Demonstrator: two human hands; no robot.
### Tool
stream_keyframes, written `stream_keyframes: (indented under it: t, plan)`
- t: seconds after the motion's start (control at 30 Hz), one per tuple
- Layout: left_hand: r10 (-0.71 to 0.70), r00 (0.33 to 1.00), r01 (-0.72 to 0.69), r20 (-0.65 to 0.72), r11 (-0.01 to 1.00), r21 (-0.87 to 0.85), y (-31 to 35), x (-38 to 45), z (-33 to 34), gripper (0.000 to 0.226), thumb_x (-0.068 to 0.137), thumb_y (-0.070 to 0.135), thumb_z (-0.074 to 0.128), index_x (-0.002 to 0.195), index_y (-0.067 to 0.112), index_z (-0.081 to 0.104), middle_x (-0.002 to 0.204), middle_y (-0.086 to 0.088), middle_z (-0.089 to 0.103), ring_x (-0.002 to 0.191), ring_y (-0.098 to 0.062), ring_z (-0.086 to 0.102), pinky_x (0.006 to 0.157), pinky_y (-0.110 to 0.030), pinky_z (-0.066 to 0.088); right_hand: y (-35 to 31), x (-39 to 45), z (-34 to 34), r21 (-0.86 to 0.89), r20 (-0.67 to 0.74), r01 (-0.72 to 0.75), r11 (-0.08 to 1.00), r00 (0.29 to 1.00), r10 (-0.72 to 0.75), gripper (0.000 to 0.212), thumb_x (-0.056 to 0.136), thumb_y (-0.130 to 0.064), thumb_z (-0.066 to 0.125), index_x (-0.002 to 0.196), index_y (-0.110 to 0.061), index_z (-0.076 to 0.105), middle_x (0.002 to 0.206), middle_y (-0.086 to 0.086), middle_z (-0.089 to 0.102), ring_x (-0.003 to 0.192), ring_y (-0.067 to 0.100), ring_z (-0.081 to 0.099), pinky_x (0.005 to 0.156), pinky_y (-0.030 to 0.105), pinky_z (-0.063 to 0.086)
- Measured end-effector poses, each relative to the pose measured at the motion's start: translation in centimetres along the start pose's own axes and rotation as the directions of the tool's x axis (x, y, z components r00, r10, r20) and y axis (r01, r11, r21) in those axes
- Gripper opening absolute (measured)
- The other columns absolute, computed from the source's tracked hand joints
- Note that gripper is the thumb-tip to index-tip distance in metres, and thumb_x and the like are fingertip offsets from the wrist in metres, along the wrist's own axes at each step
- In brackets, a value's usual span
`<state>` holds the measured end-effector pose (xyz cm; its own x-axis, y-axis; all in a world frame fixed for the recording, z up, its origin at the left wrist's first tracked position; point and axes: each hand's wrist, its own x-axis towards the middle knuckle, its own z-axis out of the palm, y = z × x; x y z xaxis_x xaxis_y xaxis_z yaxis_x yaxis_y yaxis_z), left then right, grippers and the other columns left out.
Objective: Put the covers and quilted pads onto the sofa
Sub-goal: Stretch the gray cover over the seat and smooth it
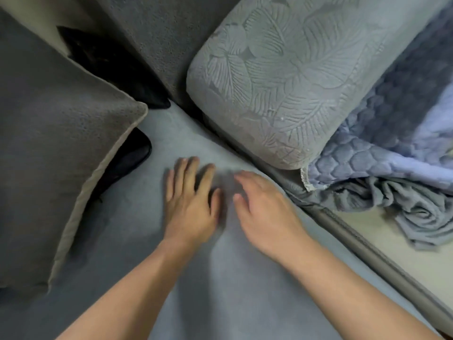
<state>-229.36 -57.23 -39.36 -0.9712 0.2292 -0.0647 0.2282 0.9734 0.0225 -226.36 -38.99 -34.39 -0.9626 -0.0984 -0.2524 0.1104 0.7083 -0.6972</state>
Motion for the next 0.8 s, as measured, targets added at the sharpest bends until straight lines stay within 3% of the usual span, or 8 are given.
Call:
stream_keyframes:
  t: [0.07,0.13,0.27,0.37,0.43,0.57,0.7,0.8]
  plan:
    - [-0.307,0.947,0.309,-0.095,0.951,-0.001,-2.6,-1.6,0.6,0.062,0.094,0.043,0.041,0.15,0.019,0.042,0.158,-0.018,0.033,0.149,-0.037,0.024,0.122,-0.056,0.016,-0.8,4.8,1.0,-0.055,0.076,-0.019,0.998,0.997,0.023,0.053,0.103,-0.038,0.043,0.149,-0.011,0.04,0.152,0.012,0.045,0.139,0.029,0.042,0.117,0.037,0.032]
    - [-0.435,0.894,0.436,-0.109,0.9,-0.017,-3.4,-2.1,1.5,0.063,0.094,0.042,0.038,0.152,0.018,0.039,0.157,-0.017,0.034,0.148,-0.036,0.025,0.121,-0.056,0.016,-1.3,8.7,1.8,-0.082,0.16,-0.092,0.992,0.982,0.104,0.054,0.104,-0.048,0.037,0.144,-0.012,0.043,0.146,0.017,0.049,0.133,0.034,0.049,0.108,0.04,0.041]
    - [-0.412,0.901,0.41,-0.135,0.911,-0.045,-3.2,-1.5,2.3,0.064,0.092,0.041,0.041,0.151,0.017,0.041,0.156,-0.017,0.036,0.147,-0.037,0.026,0.121,-0.058,0.016,-2.6,12.3,2.6,-0.125,0.27,-0.165,0.978,0.943,0.194,0.051,0.108,-0.041,0.024,0.137,-0.008,0.05,0.145,0.023,0.049,0.131,0.038,0.05,0.103,0.039,0.041]
    - [-0.413,0.899,0.411,-0.148,0.911,-0.046,-3.3,-1.7,2.3,0.064,0.091,0.04,0.044,0.15,0.015,0.044,0.155,-0.019,0.037,0.146,-0.04,0.027,0.119,-0.06,0.017,-2.9,14.2,2.6,-0.068,0.314,-0.331,0.941,0.888,0.335,0.058,0.11,-0.039,0.017,0.15,-0.003,0.036,0.156,0.022,0.036,0.144,0.035,0.036,0.116,0.035,0.028]
    - [-0.405,0.902,0.404,-0.151,0.914,-0.041,-3.4,-1.5,2.3,0.064,0.091,0.041,0.044,0.15,0.015,0.044,0.155,-0.019,0.038,0.146,-0.041,0.028,0.119,-0.06,0.017,-3.7,16.2,2.8,-0.047,0.33,-0.445,0.894,0.838,0.434,0.049,0.111,-0.022,0.019,0.15,0.004,0.033,0.155,0.024,0.036,0.144,0.035,0.036,0.112,0.033,0.03]
    - [-0.411,0.897,0.407,-0.16,0.912,-0.058,-3.5,-1.4,2.6,0.065,0.09,0.042,0.042,0.15,0.014,0.044,0.155,-0.02,0.038,0.146,-0.041,0.027,0.12,-0.06,0.015,-5.1,19.1,3.1,0.018,0.243,-0.518,0.855,0.832,0.499,0.04,0.108,-0.008,0.029,0.14,0.009,0.046,0.149,0.023,0.046,0.138,0.034,0.045,0.107,0.034,0.035]
    - [-0.397,0.898,0.393,-0.192,0.918,-0.061,-3.7,-1.3,3.2,0.065,0.09,0.042,0.044,0.149,0.013,0.046,0.155,-0.021,0.038,0.146,-0.042,0.028,0.12,-0.06,0.015,-4.3,20.2,5.4,0.098,0.071,-0.599,0.794,0.801,0.595,0.043,0.102,-0.022,0.049,0.141,-0.003,0.051,0.149,0.017,0.048,0.138,0.033,0.046,0.109,0.035,0.038]
    - [-0.392,0.895,0.382,-0.211,0.92,-0.087,-3.9,-1.4,3.5,0.064,0.091,0.042,0.043,0.148,0.013,0.047,0.155,-0.02,0.039,0.146,-0.042,0.028,0.119,-0.061,0.017,-4.3,21.0,6.3,0.143,-0.035,-0.591,0.794,0.799,0.601,0.043,0.103,-0.026,0.05,0.14,-0.005,0.054,0.149,0.015,0.049,0.138,0.032,0.045,0.112,0.036,0.035]
